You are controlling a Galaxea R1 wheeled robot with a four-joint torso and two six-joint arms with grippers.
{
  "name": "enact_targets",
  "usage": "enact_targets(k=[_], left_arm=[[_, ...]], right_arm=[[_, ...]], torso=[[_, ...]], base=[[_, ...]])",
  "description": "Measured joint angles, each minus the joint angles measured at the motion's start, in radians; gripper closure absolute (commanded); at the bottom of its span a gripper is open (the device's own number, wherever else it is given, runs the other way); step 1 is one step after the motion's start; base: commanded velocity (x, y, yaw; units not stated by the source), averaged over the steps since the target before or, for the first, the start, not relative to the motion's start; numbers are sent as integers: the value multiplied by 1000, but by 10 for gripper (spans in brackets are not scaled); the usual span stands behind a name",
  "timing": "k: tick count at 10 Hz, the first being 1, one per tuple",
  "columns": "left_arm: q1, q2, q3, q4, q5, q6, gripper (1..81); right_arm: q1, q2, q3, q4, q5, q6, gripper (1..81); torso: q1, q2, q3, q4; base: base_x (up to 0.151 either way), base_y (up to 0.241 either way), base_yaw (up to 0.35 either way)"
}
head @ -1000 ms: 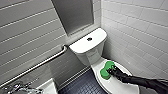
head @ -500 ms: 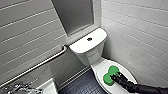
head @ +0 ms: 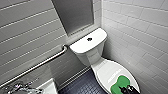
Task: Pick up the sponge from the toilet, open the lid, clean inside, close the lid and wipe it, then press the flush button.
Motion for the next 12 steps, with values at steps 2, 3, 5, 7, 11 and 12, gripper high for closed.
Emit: enact_targets(k=[2,3,5,7,11,12], left_arm=[[0,0,0,0,0,0,10],[0,4,0,1,0,0,10],[0,7,0,1,0,0,10],[0,4,0,1,0,0,10],[-1,7,18,2,0,12,10],[-1,6,18,2,0,12,10]], right_arm=[[-95,-94,77,-98,87,114,811],[-143,-134,120,-125,140,148,811],[-245,-195,172,-170,230,199,811],[-412,-251,224,-193,334,256,811],[-634,-291,435,-362,494,279,811],[-642,-303,483,-375,516,247,811]], torso=[[0,0,0,0],[0,0,0,0],[0,0,0,0],[0,0,0,0],[0,0,0,0],[0,0,0,0]], base=[[0,0,0],[0,0,0],[0,0,0],[0,0,0],[0,0,0],[0,0,0]])
